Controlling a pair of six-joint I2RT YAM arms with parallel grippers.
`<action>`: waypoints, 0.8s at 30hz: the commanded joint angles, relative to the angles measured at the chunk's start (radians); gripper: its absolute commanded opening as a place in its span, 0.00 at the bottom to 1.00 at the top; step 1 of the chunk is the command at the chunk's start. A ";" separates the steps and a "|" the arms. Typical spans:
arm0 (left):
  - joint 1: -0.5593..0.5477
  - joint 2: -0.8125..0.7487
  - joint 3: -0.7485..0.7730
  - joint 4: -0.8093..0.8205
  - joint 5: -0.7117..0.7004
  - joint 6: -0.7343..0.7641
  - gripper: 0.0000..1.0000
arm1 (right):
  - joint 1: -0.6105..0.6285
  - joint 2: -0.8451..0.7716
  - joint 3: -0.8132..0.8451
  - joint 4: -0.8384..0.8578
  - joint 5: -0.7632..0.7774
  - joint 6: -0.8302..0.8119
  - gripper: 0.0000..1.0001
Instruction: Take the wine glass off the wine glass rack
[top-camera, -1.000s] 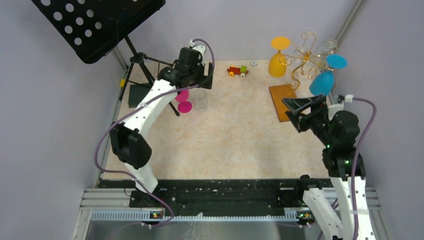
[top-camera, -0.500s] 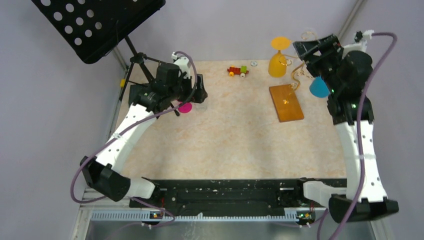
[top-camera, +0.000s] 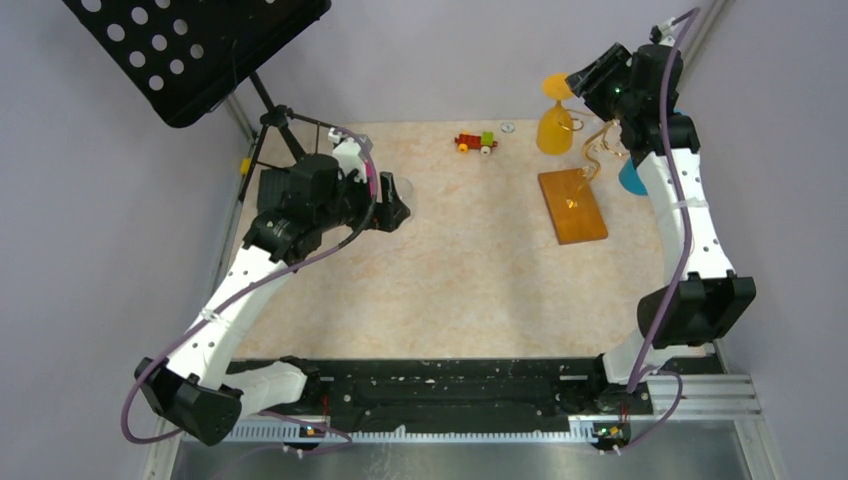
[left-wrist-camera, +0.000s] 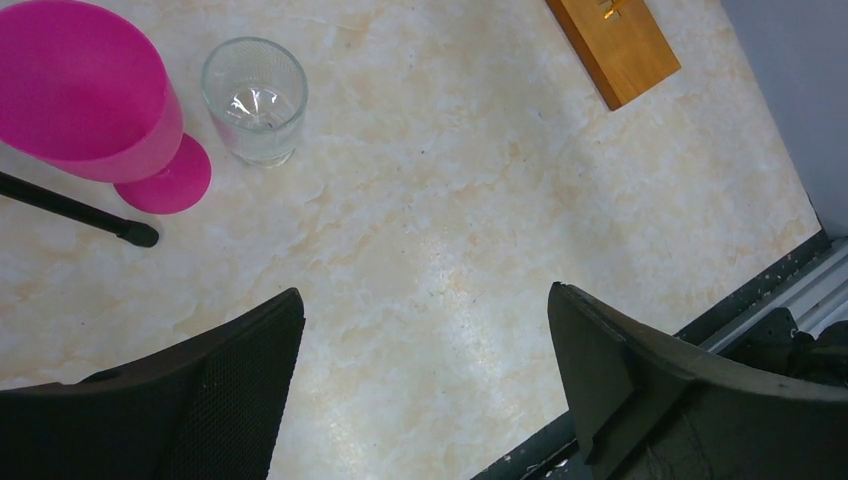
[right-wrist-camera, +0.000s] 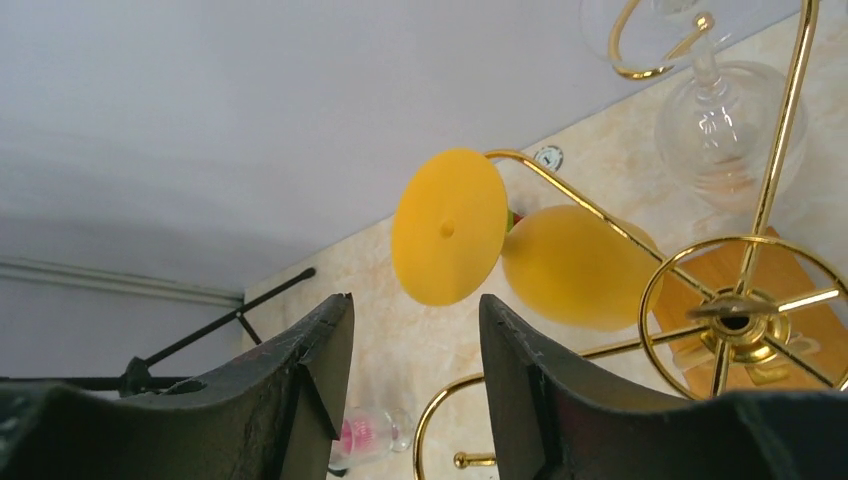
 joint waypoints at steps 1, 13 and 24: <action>0.000 -0.021 -0.009 0.040 0.023 -0.004 0.95 | 0.001 0.033 0.121 -0.015 0.062 -0.056 0.50; 0.000 -0.026 -0.009 0.061 0.067 -0.029 0.95 | -0.036 0.189 0.281 -0.143 0.006 -0.064 0.54; 0.000 -0.016 -0.008 0.083 0.111 -0.048 0.95 | -0.063 0.205 0.236 -0.070 -0.105 -0.048 0.41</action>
